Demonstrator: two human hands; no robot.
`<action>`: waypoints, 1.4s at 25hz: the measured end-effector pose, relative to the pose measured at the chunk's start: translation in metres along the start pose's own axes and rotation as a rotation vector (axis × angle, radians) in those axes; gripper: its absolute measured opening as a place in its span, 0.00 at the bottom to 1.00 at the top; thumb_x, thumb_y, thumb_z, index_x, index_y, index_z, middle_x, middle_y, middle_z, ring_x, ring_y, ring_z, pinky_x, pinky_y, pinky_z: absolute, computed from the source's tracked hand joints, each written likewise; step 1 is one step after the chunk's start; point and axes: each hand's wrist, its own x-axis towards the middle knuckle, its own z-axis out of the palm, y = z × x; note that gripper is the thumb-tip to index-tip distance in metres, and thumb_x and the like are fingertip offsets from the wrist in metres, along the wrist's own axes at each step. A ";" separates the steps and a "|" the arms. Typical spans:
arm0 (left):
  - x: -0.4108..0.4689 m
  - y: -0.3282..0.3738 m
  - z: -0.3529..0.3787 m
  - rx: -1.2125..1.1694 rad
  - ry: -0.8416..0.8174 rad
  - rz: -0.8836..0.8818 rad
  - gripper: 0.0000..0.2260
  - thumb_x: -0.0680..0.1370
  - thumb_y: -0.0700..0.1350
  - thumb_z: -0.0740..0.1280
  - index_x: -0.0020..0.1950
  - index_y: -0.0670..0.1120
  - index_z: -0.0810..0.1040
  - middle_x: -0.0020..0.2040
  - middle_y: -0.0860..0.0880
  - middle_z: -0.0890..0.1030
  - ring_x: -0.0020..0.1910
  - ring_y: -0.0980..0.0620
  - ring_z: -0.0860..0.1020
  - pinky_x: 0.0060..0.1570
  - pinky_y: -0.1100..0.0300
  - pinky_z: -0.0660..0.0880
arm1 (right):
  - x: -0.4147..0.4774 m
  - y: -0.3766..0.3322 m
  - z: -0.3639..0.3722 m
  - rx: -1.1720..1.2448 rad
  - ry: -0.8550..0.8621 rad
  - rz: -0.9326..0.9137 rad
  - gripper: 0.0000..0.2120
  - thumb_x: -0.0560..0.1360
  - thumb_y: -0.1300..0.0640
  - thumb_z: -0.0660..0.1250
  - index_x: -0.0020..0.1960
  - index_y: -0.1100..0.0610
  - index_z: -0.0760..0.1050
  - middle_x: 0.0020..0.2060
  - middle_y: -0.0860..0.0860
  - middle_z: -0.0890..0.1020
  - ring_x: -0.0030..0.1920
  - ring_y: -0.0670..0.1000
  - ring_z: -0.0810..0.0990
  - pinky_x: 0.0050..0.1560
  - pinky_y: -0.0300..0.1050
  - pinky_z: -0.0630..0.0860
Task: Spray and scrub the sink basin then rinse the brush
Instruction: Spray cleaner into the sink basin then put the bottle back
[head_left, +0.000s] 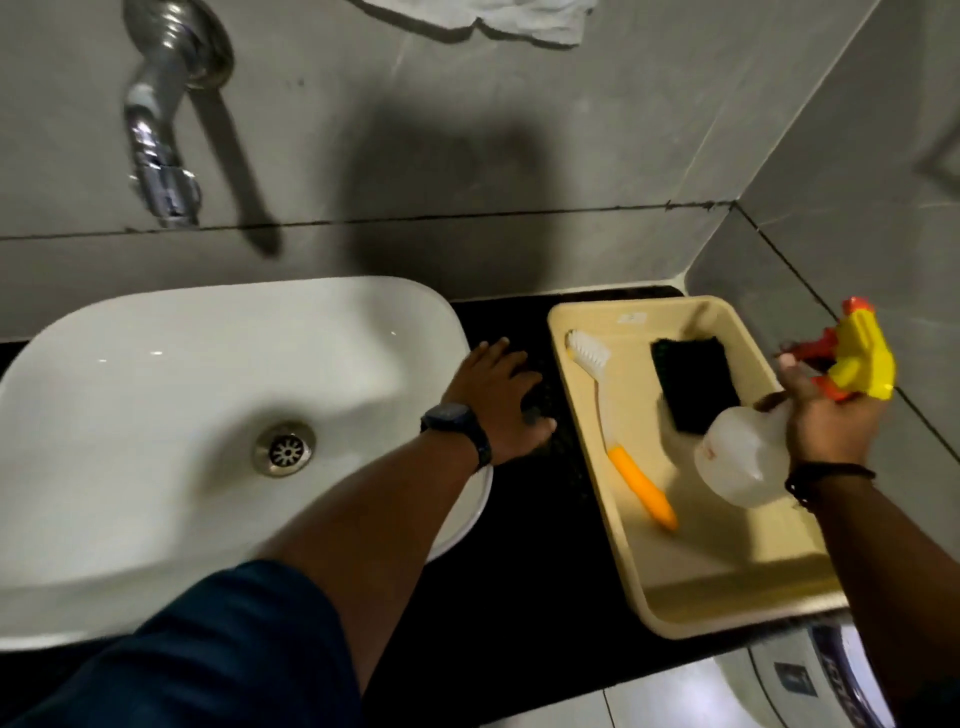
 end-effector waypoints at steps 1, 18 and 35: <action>-0.010 -0.005 -0.005 -0.020 -0.043 0.023 0.36 0.68 0.71 0.56 0.72 0.55 0.59 0.77 0.49 0.56 0.76 0.48 0.46 0.72 0.52 0.40 | 0.002 -0.024 0.010 0.030 -0.047 -0.019 0.31 0.72 0.67 0.67 0.73 0.54 0.66 0.54 0.59 0.79 0.53 0.59 0.78 0.42 0.51 0.80; -0.291 -0.287 -0.087 0.109 0.160 -0.520 0.41 0.70 0.69 0.52 0.75 0.46 0.48 0.78 0.43 0.45 0.76 0.45 0.41 0.73 0.51 0.39 | -0.252 -0.196 0.302 -0.693 -1.072 0.400 0.10 0.68 0.55 0.64 0.40 0.61 0.79 0.30 0.58 0.82 0.17 0.55 0.76 0.26 0.40 0.71; -0.281 -0.276 -0.090 0.247 0.081 -0.446 0.39 0.73 0.65 0.55 0.75 0.44 0.47 0.78 0.45 0.51 0.76 0.46 0.45 0.74 0.50 0.44 | -0.247 -0.178 0.258 -0.807 -1.070 0.302 0.09 0.70 0.55 0.65 0.45 0.57 0.81 0.29 0.57 0.83 0.19 0.55 0.78 0.30 0.44 0.74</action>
